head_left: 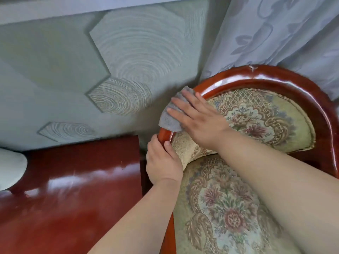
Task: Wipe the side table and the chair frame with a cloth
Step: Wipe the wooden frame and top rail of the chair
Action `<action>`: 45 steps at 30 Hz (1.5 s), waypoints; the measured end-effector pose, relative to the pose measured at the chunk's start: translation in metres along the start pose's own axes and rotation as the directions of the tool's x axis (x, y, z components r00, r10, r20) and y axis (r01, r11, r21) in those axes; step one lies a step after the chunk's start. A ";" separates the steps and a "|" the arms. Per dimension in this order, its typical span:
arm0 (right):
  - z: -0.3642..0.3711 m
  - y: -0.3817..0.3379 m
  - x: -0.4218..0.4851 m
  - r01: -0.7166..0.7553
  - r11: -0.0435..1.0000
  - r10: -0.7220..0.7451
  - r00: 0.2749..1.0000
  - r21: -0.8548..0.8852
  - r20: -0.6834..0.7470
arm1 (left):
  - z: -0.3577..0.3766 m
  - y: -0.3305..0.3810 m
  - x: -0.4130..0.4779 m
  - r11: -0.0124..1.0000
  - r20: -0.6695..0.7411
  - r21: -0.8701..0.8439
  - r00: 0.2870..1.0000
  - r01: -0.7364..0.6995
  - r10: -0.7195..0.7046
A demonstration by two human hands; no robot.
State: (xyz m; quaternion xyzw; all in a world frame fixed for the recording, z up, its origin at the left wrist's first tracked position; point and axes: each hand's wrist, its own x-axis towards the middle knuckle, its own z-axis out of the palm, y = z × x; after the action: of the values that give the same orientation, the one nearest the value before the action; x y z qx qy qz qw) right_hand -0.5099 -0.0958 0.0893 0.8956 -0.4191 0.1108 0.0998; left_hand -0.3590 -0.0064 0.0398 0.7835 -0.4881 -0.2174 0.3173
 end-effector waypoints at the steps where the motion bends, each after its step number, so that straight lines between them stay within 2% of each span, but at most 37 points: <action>1: -0.003 0.011 0.002 -0.064 0.998 0.063 0.998 -0.027 -0.028 | 0.002 0.001 0.000 0.999 -0.023 0.034 1.000 0.005 -0.005; 4: -0.011 0.028 0.010 -0.286 0.956 0.281 0.956 -0.059 -0.086 | 0.006 0.002 -0.001 0.995 -0.053 0.103 0.999 0.007 -0.001; 6: -0.009 0.011 0.017 -0.324 0.946 0.322 0.942 -0.011 -0.100 | 0.007 0.002 -0.002 0.992 -0.064 0.128 0.998 0.002 0.006; 7: -0.004 -0.003 0.019 -0.270 0.963 0.270 0.959 0.013 -0.085 | 0.007 0.002 -0.003 0.991 -0.065 0.137 0.998 0.009 0.000; 9: 0.011 -0.030 0.019 -0.036 0.998 0.038 0.999 0.046 -0.039 | 0.007 0.002 -0.004 0.989 -0.069 0.146 0.998 0.025 -0.015; 11: 0.019 -0.037 0.016 0.135 0.989 -0.135 0.991 0.057 -0.010 | 0.007 0.003 -0.004 0.989 -0.078 0.145 0.997 0.035 -0.024; 14: 0.016 -0.013 0.017 0.167 0.984 -0.163 0.984 0.055 -0.069 | 0.007 0.006 -0.004 0.986 -0.087 0.163 0.996 0.039 -0.025; 15: 0.013 -0.003 0.018 0.117 0.992 -0.113 0.990 0.039 -0.085 | 0.007 0.007 -0.004 0.984 -0.086 0.173 0.996 0.040 -0.026; 18: 0.002 0.034 0.015 -0.159 0.987 0.156 0.983 -0.036 -0.092 | 0.006 0.006 -0.004 0.984 -0.084 0.174 0.996 0.046 -0.032; 21: -0.007 0.058 0.010 -0.426 0.905 0.420 0.895 -0.010 -0.152 | 0.006 0.004 -0.003 0.985 -0.076 0.168 0.997 0.040 -0.028; 23: -0.009 0.048 0.015 -0.471 0.881 0.470 0.862 0.044 -0.191 | 0.008 0.003 -0.002 0.982 -0.084 0.181 0.996 0.049 -0.034; 24: -0.007 0.038 0.018 -0.432 0.901 0.432 0.883 0.046 -0.183 | 0.008 0.003 -0.002 0.982 -0.087 0.185 0.996 0.049 -0.033; 27: 0.005 0.013 0.018 -0.161 0.987 0.162 0.980 0.014 -0.118 | 0.008 0.004 -0.004 0.980 -0.083 0.191 0.996 0.049 -0.034; 31: 0.003 0.025 0.016 0.002 1.000 -0.004 0.995 -0.020 -0.096 | 0.009 0.006 -0.004 0.973 -0.086 0.221 0.995 0.074 -0.056; 33: -0.007 0.051 0.015 -0.049 0.998 0.044 0.992 -0.041 -0.118 | 0.009 0.005 -0.004 0.973 -0.085 0.217 0.995 0.073 -0.056; 37: -0.023 0.097 -0.008 -0.317 0.947 0.309 0.942 -0.050 -0.128 | 0.010 0.004 -0.005 0.972 -0.095 0.221 0.994 0.080 -0.061; 41: -0.022 0.078 0.003 -0.487 0.873 0.485 0.867 0.006 -0.118 | 0.011 0.004 -0.004 0.967 -0.096 0.240 0.993 0.085 -0.063; 42: -0.020 0.064 0.011 -0.493 0.870 0.493 0.865 0.022 -0.096 | 0.012 0.004 -0.004 0.965 -0.101 0.247 0.993 0.089 -0.066; 43: -0.016 0.047 0.016 -0.436 0.900 0.436 0.896 0.028 -0.079 | 0.012 0.003 -0.004 0.964 -0.106 0.248 0.992 0.091 -0.067; 45: -0.002 0.016 0.017 -0.195 0.981 0.196 0.979 0.009 -0.055 | 0.012 0.002 -0.005 0.967 -0.114 0.243 0.992 0.078 -0.052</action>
State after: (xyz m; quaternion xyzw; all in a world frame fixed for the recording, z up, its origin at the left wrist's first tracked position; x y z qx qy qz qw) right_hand -0.5117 -0.1178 0.0969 0.8468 -0.5020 0.1458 0.0987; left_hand -0.3704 -0.0057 0.0325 0.8430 -0.4677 -0.1230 0.2357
